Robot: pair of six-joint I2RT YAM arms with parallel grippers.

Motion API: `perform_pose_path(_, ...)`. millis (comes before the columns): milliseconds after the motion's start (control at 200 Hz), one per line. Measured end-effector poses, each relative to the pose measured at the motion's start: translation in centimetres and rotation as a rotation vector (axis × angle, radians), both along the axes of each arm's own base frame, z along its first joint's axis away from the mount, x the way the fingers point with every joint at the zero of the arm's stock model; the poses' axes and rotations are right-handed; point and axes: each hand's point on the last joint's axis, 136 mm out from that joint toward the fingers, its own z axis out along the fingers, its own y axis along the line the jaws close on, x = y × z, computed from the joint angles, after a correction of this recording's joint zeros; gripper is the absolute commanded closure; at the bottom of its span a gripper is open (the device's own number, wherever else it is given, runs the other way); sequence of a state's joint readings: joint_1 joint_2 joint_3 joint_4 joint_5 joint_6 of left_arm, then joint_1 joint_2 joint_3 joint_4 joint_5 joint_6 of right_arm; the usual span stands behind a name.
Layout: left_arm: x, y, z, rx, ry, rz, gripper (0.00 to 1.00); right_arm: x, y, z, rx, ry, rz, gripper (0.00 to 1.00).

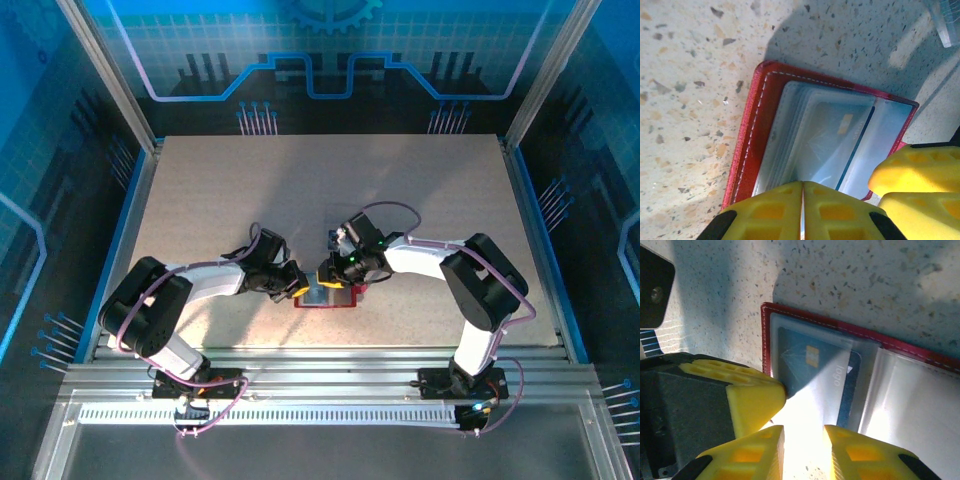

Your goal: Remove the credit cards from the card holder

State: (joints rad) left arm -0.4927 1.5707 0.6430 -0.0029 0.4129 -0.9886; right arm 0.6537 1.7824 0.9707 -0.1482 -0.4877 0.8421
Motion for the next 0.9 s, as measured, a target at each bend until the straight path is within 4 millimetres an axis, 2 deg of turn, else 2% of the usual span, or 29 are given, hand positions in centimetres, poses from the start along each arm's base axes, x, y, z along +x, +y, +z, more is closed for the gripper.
perform_pose_path(145,0.0,0.0,0.0,0.000,0.000,0.000,0.89,0.1,0.3,0.1,0.015,0.000,0.000,0.70)
perform_pose_path(460,0.0,0.0,0.0,0.000,0.000,0.000,0.89,-0.1,0.2,-1.2,0.002,0.028,0.004,0.68)
perform_pose_path(900,-0.1,0.1,0.1,0.001,0.001,0.000,0.89,-0.4,-0.1,-1.6,-0.020,0.035,0.008,0.65)
